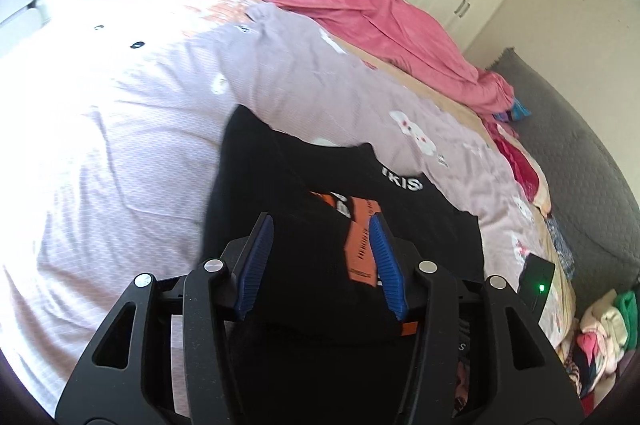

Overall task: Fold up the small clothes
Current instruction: 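Grasp the second orange cuff with the right gripper, straighten it, release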

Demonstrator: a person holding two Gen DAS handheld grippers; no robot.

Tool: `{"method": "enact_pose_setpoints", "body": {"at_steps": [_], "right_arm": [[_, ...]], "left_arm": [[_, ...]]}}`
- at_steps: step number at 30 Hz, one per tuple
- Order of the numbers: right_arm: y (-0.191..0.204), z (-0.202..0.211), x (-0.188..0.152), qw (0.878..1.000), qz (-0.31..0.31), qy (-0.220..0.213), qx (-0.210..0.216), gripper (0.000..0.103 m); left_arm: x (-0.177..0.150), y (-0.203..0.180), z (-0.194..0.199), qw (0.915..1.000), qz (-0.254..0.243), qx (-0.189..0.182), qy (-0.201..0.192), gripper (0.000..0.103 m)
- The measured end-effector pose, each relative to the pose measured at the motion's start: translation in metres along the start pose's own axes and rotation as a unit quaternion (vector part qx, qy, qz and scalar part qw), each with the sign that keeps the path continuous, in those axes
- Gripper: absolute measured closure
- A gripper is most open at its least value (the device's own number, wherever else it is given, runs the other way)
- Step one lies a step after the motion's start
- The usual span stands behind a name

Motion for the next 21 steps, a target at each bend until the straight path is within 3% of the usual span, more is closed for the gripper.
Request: {"method": "enact_pose_setpoints", "body": {"at_steps": [2, 4, 12, 16, 21], "right_arm": [[0.005, 0.001, 0.000, 1.000, 0.006, -0.005, 0.010, 0.067], [0.011, 0.006, 0.002, 1.000, 0.022, -0.014, 0.016, 0.090], [0.011, 0.058, 0.029, 0.994, 0.039, -0.101, 0.031, 0.091], [-0.008, 0.084, 0.052, 0.988, 0.037, -0.151, 0.004, 0.091], [-0.041, 0.086, 0.065, 0.986, 0.018, -0.160, -0.041, 0.091]], "left_arm": [[0.001, 0.006, 0.006, 0.9999, 0.004, 0.011, -0.007, 0.061], [0.003, 0.012, 0.010, 0.9997, 0.012, 0.015, -0.011, 0.061], [0.008, 0.027, 0.022, 0.9987, 0.030, 0.027, -0.032, 0.061], [0.008, 0.028, 0.023, 0.9987, 0.031, 0.026, -0.033, 0.061], [0.008, 0.024, 0.017, 0.9990, 0.027, 0.024, -0.025, 0.061]]}}
Point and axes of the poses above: each gripper's, at about its wrist camera, not at the fingertips, and z roughly against the way its jaws point, y to its left, x to its top, the point moved 1 cm from there along -z, roughly the way its jaws point, and after that the axes turned 10 degrees about -x, right-handed, at the moved point
